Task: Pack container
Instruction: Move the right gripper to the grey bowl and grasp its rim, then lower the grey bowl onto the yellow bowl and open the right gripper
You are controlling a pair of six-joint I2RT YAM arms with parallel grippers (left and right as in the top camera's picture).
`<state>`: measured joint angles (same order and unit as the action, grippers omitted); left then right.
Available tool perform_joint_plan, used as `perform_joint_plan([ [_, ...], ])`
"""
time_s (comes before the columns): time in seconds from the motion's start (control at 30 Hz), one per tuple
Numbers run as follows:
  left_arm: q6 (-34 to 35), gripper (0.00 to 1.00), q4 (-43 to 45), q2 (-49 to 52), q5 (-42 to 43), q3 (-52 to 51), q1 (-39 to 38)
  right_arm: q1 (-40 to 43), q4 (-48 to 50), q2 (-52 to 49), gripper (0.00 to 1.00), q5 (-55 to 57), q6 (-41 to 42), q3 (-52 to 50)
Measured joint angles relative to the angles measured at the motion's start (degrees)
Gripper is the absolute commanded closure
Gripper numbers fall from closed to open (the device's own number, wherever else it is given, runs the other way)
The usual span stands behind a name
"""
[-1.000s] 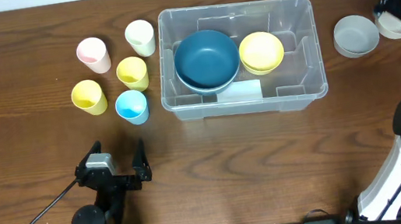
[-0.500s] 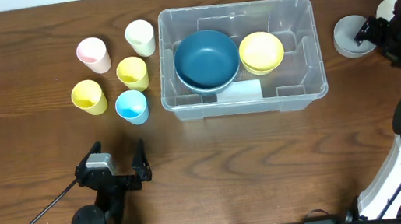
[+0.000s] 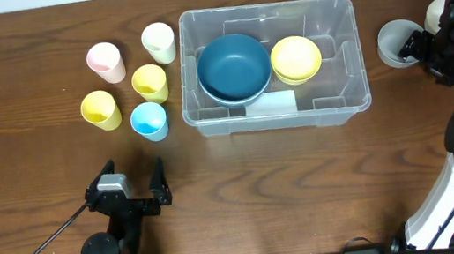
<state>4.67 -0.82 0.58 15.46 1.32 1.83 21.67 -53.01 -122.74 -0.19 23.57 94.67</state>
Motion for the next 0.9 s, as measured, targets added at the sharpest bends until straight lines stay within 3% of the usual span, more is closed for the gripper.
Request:
perform_joint_plan([
  [0.2, 0.0, 0.02, 0.0, 0.0, 0.0, 0.0, 0.0, 0.0, 0.1, 0.0, 0.63, 0.6, -0.3, -1.1],
  [0.43, 0.0, 0.02, 0.0, 0.0, 0.0, 0.0, 0.0, 0.2, -0.4, 0.0, 0.99, 1.3, 0.5, -1.1],
  [0.67, 0.0, 0.02, 0.0, 0.0, 0.0, 0.0, 0.0, 2.3, -6.4, 0.1, 0.99, -0.7, 1.0, 1.4],
  [0.9, 0.0, 0.02, 0.0, 0.0, 0.0, 0.0, 0.0, 5.6, -22.6, 0.2, 0.99, -2.0, 1.0, 22.8],
])
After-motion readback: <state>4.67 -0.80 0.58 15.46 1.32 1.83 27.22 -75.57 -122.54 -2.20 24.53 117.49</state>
